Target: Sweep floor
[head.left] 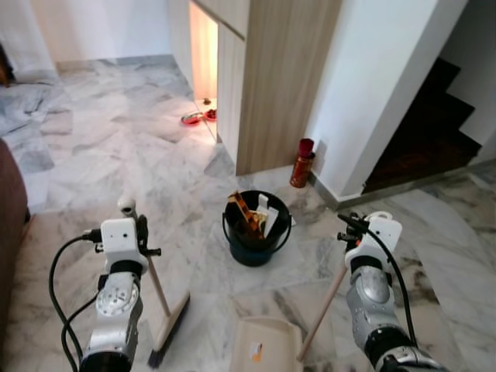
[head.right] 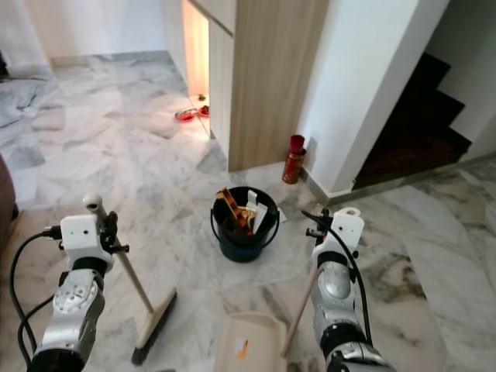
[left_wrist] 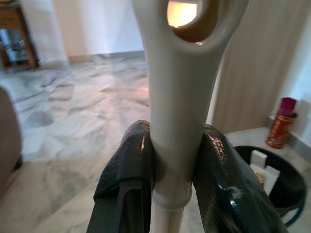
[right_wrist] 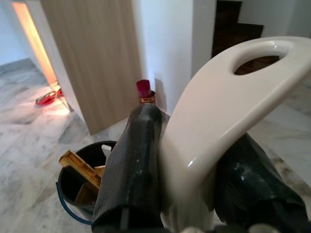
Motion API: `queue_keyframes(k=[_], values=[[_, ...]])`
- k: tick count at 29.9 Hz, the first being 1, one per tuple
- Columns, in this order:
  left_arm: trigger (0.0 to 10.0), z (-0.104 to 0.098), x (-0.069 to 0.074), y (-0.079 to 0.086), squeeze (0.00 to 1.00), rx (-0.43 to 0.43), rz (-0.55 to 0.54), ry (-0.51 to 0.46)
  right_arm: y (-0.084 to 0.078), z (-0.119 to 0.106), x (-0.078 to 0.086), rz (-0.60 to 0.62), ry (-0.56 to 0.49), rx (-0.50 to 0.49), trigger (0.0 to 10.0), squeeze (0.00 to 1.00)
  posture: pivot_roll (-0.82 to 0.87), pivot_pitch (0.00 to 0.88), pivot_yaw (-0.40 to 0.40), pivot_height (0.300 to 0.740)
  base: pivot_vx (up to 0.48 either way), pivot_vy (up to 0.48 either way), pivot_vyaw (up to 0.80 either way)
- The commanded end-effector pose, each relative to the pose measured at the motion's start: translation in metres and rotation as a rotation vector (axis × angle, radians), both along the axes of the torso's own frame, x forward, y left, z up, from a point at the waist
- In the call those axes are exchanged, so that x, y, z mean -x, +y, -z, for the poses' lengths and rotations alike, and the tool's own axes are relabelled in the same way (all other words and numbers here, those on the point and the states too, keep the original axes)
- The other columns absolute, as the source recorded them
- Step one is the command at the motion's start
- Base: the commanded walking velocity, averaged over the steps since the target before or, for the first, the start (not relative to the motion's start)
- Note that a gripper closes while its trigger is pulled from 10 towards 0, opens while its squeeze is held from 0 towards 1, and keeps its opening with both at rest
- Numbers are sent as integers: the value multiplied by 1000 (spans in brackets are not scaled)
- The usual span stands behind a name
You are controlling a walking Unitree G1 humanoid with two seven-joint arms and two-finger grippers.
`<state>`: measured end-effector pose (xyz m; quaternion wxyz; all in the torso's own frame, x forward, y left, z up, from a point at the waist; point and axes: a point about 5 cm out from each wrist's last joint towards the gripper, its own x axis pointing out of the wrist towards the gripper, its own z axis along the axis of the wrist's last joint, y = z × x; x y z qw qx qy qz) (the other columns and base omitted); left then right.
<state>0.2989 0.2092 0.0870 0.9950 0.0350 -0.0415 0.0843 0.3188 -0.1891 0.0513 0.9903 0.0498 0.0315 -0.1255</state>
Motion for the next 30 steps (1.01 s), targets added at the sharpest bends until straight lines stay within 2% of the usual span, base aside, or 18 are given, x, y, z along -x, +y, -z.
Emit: queue_keyframes(k=[1,8,19,27,30], values=[[10000,-14,-7,-6,0,-2,29,-59,-2,-7,-5,8,-22,-3,10000,0,204,0,-75,740,0,0,-800],[10000,-15,-7,-7,0,-3,50,-62,0,-6,-4,8,-17,-5,10000,0,203,0,-67,740,0,0,-800],[10000,-15,-8,-14,0,-2,85,-62,-7,-3,-2,35,-4,2,10000,0,198,0,-63,740,0,0,-800],[10000,-15,-8,-13,0,-30,86,-55,-5,-3,-2,34,-3,2,10000,0,199,0,-70,740,0,0,-800],[10000,-15,-9,-12,0,-36,77,-54,-6,-5,-3,33,-7,7,10000,0,196,0,-75,740,0,-346,-800]])
